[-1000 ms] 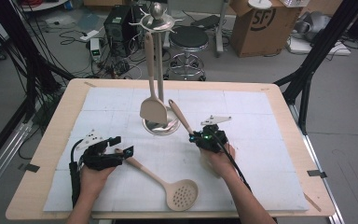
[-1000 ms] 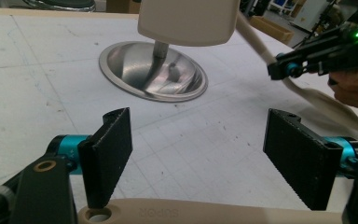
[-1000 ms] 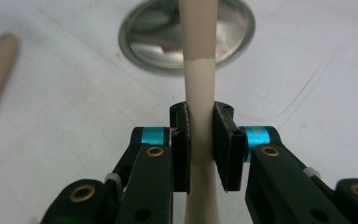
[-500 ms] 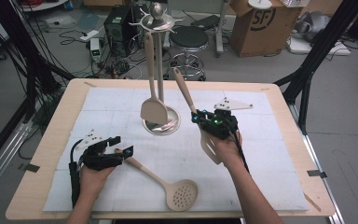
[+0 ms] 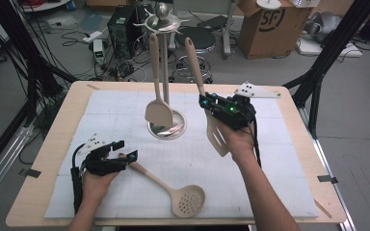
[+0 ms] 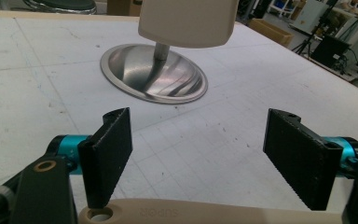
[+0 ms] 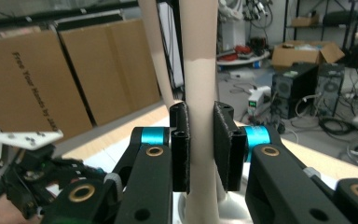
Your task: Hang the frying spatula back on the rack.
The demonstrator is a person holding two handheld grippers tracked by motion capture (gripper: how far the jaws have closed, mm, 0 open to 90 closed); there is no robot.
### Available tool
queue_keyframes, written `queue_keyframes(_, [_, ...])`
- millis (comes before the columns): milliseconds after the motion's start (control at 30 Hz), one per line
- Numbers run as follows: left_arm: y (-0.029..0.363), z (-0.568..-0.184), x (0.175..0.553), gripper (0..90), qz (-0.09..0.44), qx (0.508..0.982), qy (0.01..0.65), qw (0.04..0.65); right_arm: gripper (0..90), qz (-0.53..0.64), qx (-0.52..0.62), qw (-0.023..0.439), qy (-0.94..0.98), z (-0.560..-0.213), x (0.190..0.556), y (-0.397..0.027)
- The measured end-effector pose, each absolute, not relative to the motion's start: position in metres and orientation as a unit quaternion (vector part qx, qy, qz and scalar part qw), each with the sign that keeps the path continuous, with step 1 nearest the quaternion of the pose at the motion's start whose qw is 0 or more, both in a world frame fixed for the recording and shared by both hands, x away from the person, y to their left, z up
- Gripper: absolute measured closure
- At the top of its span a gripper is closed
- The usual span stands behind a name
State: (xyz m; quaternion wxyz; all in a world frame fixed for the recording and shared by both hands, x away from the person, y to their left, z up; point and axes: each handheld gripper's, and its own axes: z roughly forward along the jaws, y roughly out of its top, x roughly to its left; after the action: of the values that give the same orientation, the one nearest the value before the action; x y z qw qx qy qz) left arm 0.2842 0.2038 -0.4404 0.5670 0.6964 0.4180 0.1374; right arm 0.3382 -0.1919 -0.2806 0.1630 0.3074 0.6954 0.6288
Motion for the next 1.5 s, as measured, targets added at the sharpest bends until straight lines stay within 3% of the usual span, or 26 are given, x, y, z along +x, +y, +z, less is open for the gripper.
queue_keyframes(433, [0.205, -0.440, 0.284, 24.4, 0.138, 0.695, 0.420, 0.568, 78.2, 0.643, 0.320, 0.142, 0.681, -0.259, 0.371, -0.199])
queue_keyframes(1000, [0.206, -0.440, 0.285, 24.4, 0.141, 0.693, 0.420, 0.569, 78.2, 0.647, 0.334, 0.099, 0.678, -0.273, 0.402, -0.198])
queue_keyframes(1233, [0.207, -0.440, 0.285, 24.4, 0.140, 0.694, 0.420, 0.568, 78.2, 0.651, 0.326, 0.087, 0.680, -0.272, 0.400, -0.197])
queue_keyframes(1500, [0.206, -0.440, 0.284, 24.4, 0.139, 0.693, 0.418, 0.570, 78.2, 0.667, 0.287, 0.093, 0.681, -0.265, 0.364, -0.187])
